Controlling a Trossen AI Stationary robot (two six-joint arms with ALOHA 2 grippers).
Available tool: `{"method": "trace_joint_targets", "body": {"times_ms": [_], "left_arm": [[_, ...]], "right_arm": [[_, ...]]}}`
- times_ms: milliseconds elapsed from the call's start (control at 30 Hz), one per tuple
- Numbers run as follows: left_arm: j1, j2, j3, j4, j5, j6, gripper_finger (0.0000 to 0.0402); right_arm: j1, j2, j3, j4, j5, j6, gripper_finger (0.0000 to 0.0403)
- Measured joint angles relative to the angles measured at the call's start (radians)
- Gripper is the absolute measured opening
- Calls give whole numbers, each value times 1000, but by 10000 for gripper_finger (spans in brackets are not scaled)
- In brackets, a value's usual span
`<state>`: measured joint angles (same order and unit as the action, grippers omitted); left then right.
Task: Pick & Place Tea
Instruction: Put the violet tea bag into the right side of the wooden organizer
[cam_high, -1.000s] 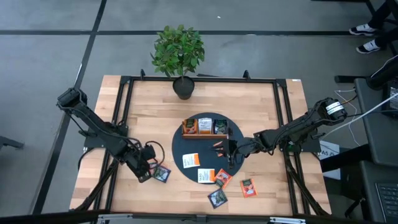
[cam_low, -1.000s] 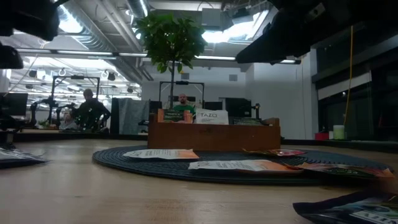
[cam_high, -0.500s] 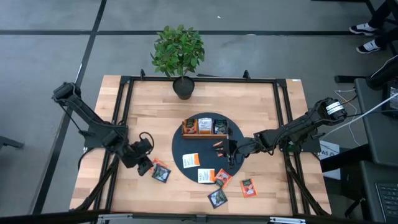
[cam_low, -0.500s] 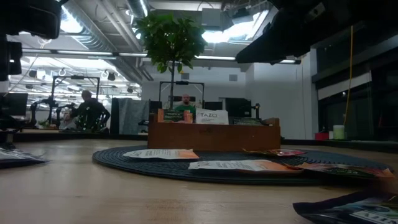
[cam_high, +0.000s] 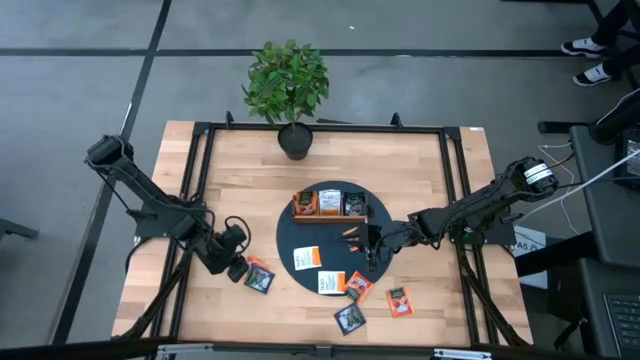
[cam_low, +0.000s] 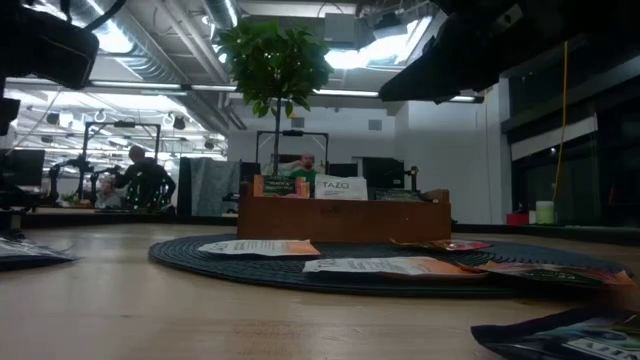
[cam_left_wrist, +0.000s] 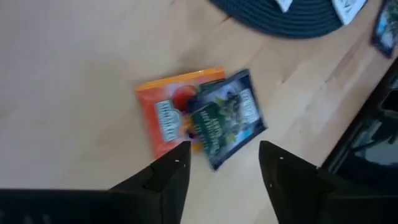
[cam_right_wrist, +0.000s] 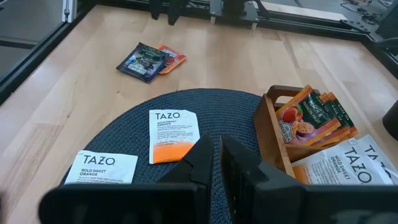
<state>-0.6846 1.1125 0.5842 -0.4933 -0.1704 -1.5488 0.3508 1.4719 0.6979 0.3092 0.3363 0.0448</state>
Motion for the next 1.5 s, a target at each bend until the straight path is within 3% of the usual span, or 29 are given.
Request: {"method": "trace_joint_targets", "body": {"times_ms": [433,1500], "left_arm": [[0,149,0,133,35,-15,193],[22,288,0,241,86,-13,185]], "right_arm": [[0,0,0,0,0,3,33],[0,0,0,0,-1,4,33]]}}
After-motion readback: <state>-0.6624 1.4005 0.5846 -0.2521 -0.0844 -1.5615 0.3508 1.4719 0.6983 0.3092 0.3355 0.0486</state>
